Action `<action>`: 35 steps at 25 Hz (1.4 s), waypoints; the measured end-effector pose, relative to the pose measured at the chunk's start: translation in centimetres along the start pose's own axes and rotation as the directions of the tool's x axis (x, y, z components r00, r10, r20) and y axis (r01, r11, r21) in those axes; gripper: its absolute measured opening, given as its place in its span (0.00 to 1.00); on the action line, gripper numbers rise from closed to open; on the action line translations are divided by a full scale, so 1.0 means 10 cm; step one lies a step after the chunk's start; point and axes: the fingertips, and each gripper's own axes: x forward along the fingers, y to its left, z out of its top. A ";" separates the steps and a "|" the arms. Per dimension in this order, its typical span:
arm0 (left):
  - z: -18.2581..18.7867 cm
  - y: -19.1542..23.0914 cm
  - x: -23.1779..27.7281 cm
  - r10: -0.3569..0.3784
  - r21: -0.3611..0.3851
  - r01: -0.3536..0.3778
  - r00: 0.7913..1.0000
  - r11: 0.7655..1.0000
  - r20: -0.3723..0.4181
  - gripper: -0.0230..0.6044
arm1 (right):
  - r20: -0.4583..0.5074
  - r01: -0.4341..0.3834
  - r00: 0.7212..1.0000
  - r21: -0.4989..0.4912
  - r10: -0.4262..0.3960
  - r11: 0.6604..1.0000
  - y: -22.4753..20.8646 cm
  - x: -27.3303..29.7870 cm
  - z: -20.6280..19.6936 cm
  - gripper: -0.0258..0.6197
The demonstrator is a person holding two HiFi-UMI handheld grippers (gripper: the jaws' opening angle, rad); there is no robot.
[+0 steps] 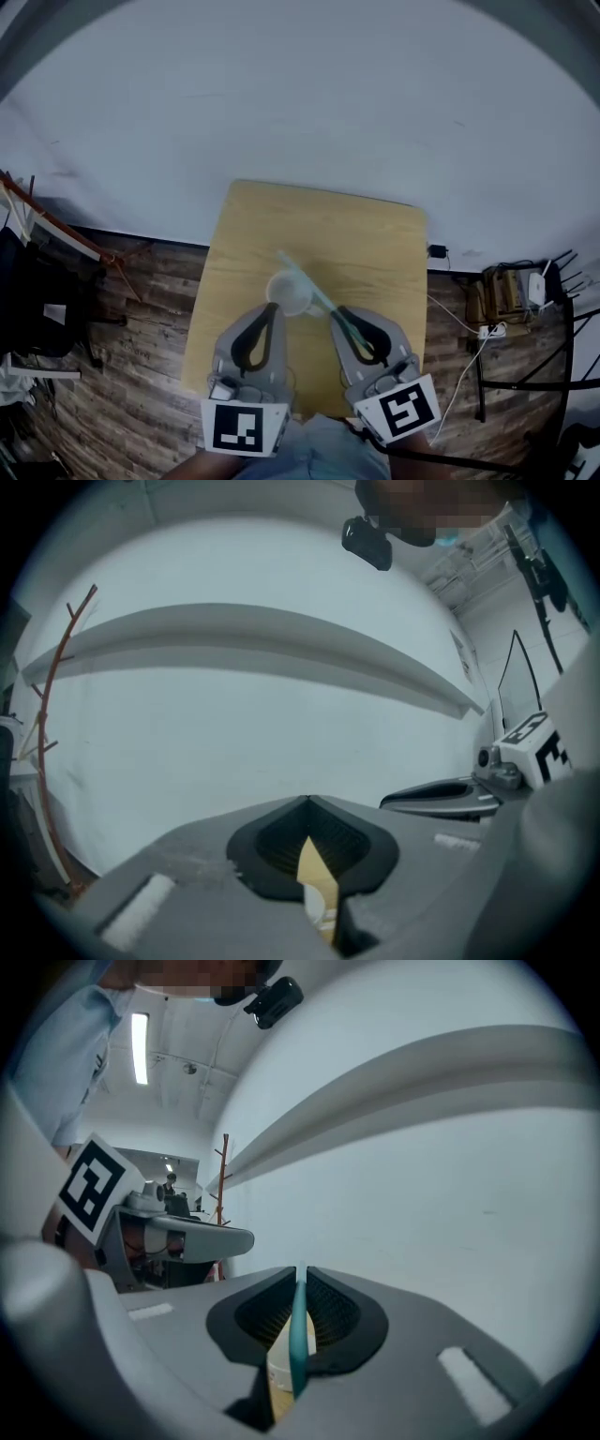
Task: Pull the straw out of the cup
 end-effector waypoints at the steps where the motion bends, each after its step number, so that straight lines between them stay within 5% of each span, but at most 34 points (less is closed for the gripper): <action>1: 0.07 -0.01 -0.02 0.002 0.008 -0.002 1.000 1.000 0.017 0.07 | 0.015 0.007 1.000 -0.006 -0.007 1.000 -0.01 -0.01 0.08 0.10; 9: 0.40 -0.13 -0.05 -0.007 0.047 0.003 0.995 0.999 0.099 0.07 | 0.076 0.055 0.996 -0.065 -0.050 0.996 -0.01 -0.09 0.44 0.10; 35: 0.29 -0.10 -0.15 -0.040 0.048 0.036 0.996 0.998 0.079 0.07 | 0.078 0.077 0.994 -0.031 -0.074 0.997 0.11 -0.10 0.43 0.09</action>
